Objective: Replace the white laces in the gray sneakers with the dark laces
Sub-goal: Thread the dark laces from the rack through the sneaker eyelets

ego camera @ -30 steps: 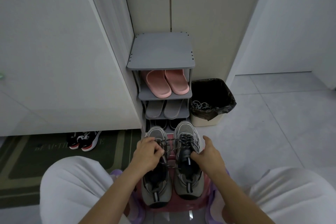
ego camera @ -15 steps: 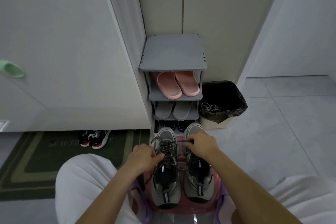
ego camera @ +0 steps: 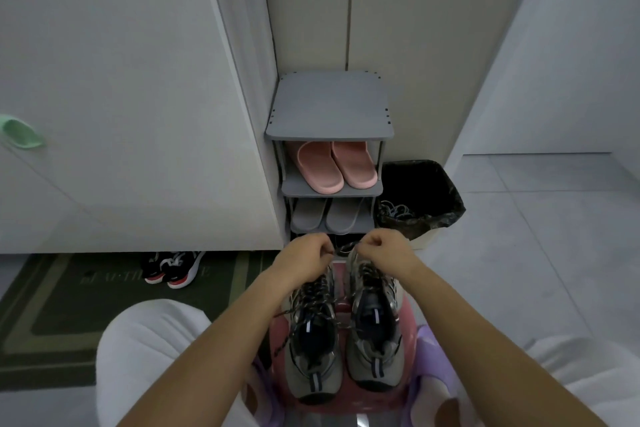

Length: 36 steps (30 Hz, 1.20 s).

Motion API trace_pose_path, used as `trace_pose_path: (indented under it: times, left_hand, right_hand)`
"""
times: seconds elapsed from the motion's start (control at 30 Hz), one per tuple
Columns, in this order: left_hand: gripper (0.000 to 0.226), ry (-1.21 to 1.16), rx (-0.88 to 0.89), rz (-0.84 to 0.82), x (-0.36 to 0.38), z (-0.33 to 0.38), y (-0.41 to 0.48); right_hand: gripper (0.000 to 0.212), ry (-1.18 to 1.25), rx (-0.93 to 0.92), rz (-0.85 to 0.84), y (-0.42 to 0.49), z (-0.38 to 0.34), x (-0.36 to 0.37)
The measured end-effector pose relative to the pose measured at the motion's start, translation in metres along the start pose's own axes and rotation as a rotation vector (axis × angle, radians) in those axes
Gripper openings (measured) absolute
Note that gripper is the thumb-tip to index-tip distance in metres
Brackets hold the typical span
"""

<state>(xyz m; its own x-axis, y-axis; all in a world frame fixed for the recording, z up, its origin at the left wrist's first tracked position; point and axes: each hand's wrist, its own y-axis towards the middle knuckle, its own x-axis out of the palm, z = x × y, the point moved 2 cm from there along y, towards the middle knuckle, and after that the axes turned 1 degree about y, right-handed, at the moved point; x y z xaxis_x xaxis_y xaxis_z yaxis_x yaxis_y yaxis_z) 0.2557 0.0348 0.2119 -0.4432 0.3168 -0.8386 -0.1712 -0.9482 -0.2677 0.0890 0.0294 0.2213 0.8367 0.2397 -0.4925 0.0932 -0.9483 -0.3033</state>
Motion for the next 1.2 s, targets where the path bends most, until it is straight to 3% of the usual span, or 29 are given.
trace_pose_path:
  times: [0.13, 0.27, 0.33, 0.47, 0.53, 0.6, 0.77, 0.9, 1.07, 1.2]
  left_hand:
    - [0.022, 0.019, -0.017, -0.011, -0.002, -0.005, 0.004]
    - [0.023, -0.061, -0.045, -0.046, 0.003, -0.009, 0.003]
    - [0.021, -0.193, -0.074, -0.078, 0.008, -0.004, 0.0]
    - [0.012, -0.685, -0.245, -0.065, 0.023, 0.011, -0.004]
    - [0.01, -0.88, -0.311, -0.009, 0.029, 0.015, -0.006]
    - [0.011, -0.968, -0.344, 0.024, 0.035, 0.017, -0.006]
    - [0.008, -1.084, -0.385, 0.092, 0.036, 0.017, -0.005]
    - [0.008, -1.128, -0.399, 0.119, 0.034, 0.015, -0.005]
    - [0.015, -1.06, -0.381, 0.039, 0.037, 0.016, -0.007]
    - [0.011, -0.764, -0.337, -0.119, 0.045, 0.02, -0.008]
  right_hand:
    - [0.022, 0.399, 0.167, 0.135, -0.002, 0.018, -0.021]
    - [0.014, 0.503, 0.19, 0.181, 0.0, 0.029, -0.029]
    - [0.016, 0.48, 0.16, 0.175, -0.001, 0.027, -0.027]
    - [0.014, 0.459, 0.086, 0.078, -0.003, 0.01, -0.015]
    - [0.02, 0.323, 0.062, 0.111, -0.005, 0.01, -0.009]
    - [0.012, 0.045, -0.019, 0.159, -0.009, 0.014, -0.006]
    - [0.02, -0.394, -0.149, -0.105, -0.025, 0.029, 0.009]
    - [0.019, -0.422, -0.168, -0.072, -0.025, 0.029, 0.01]
    - [0.009, -0.534, -0.198, -0.089, -0.023, 0.029, 0.008]
    - [0.023, -0.813, -0.276, -0.083, -0.023, 0.026, 0.007]
